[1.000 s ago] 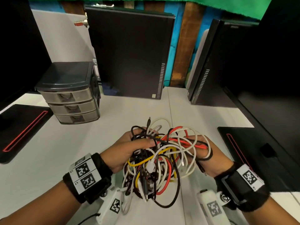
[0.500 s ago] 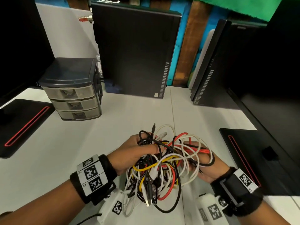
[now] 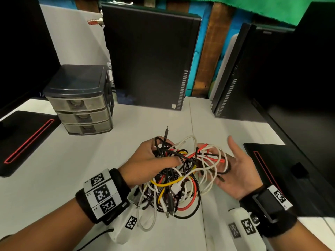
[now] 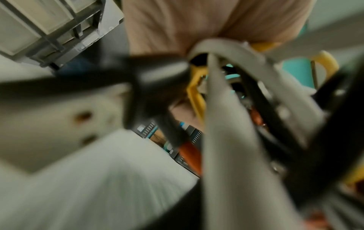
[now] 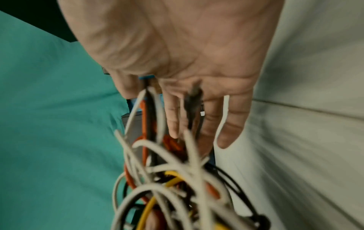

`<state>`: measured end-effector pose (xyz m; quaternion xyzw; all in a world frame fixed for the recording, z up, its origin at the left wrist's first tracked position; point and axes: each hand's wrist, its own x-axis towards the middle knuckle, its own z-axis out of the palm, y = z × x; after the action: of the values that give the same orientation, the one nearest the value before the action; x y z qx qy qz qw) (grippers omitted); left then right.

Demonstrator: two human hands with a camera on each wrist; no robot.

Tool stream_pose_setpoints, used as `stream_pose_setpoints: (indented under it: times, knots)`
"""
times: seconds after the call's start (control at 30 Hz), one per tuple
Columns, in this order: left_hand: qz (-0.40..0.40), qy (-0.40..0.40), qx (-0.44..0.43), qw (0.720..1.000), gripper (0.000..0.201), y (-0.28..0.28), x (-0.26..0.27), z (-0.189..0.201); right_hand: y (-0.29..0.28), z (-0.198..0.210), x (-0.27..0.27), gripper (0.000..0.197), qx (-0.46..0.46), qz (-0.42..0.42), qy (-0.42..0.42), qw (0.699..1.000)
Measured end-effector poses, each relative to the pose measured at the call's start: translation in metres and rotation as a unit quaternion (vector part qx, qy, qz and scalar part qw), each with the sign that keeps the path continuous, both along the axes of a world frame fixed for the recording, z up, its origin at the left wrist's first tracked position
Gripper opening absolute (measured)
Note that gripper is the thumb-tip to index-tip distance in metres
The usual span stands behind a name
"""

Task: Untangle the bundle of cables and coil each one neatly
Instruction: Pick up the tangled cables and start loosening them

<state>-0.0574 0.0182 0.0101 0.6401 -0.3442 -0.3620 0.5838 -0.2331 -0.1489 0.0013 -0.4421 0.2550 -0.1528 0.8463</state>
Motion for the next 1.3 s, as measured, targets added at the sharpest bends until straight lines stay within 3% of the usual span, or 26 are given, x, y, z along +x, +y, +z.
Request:
stream_pose_setpoints:
  times: [0.1, 0.17, 0.23, 0.33, 0.43, 0.57, 0.73, 0.8, 0.87, 0.97, 1.03, 1.07, 1.13, 1.3]
  knots:
    - [0.02, -0.035, 0.009, 0.999, 0.041, 0.0, -0.003, 0.002, -0.001, 0.007, -0.002, 0.092, -0.024, 0.055, -0.013, 0.998]
    - [0.046, -0.048, 0.015, 0.998, 0.034, -0.002, -0.004, 0.0, -0.001, 0.007, -0.001, 0.096, -0.092, 0.045, -0.003, 0.995]
    - [0.083, -0.057, 0.021, 0.995, 0.033, -0.003, -0.004, -0.002, 0.002, 0.01, 0.003, 0.09, -0.229, -0.031, 0.032, 0.972]
    - [0.142, -0.029, 0.022, 0.989, 0.037, -0.004, -0.003, -0.006, 0.014, 0.011, 0.005, 0.047, -0.435, -0.173, 0.059, 0.882]
    - [0.183, -0.021, 0.027, 0.982, 0.04, -0.007, -0.002, -0.01, 0.038, 0.009, 0.006, 0.022, -0.581, -0.15, 0.025, 0.8]
    - [0.197, -0.015, 0.031, 0.98, 0.039, -0.009, -0.008, -0.012, 0.056, -0.005, 0.013, 0.023, -0.652, -0.094, 0.009, 0.753]
    - [0.196, -0.012, 0.025, 0.98, 0.04, -0.009, -0.016, -0.015, 0.054, -0.011, 0.013, 0.026, -0.739, -0.149, 0.11, 0.647]
    - [0.196, -0.01, 0.025, 0.98, 0.04, -0.01, -0.019, -0.016, 0.057, -0.008, 0.013, 0.024, -0.751, -0.161, 0.116, 0.63]
    - [0.191, -0.003, 0.023, 0.981, 0.038, -0.011, -0.02, -0.017, 0.058, -0.006, 0.013, 0.016, -0.728, -0.169, 0.123, 0.653]
    - [0.165, 0.011, 0.018, 0.986, 0.037, -0.01, -0.022, -0.018, 0.049, -0.003, 0.013, 0.009, -0.602, -0.133, 0.177, 0.767]
    - [0.149, 0.023, 0.014, 0.988, 0.039, -0.01, -0.021, -0.019, 0.045, 0.0, 0.014, 0.015, -0.496, -0.108, 0.165, 0.846]
    - [0.142, 0.024, 0.013, 0.989, 0.039, -0.01, -0.021, -0.02, 0.044, 0.003, 0.015, 0.018, -0.455, -0.109, 0.152, 0.871]
    - [0.126, 0.009, 0.017, 0.992, 0.04, -0.009, -0.019, -0.021, 0.043, 0.01, 0.016, 0.019, -0.408, -0.113, 0.137, 0.895]
    - [0.143, -0.039, 0.019, 0.989, 0.051, -0.01, -0.024, -0.026, 0.043, 0.013, 0.015, 0.012, -0.397, -0.11, 0.14, 0.9]
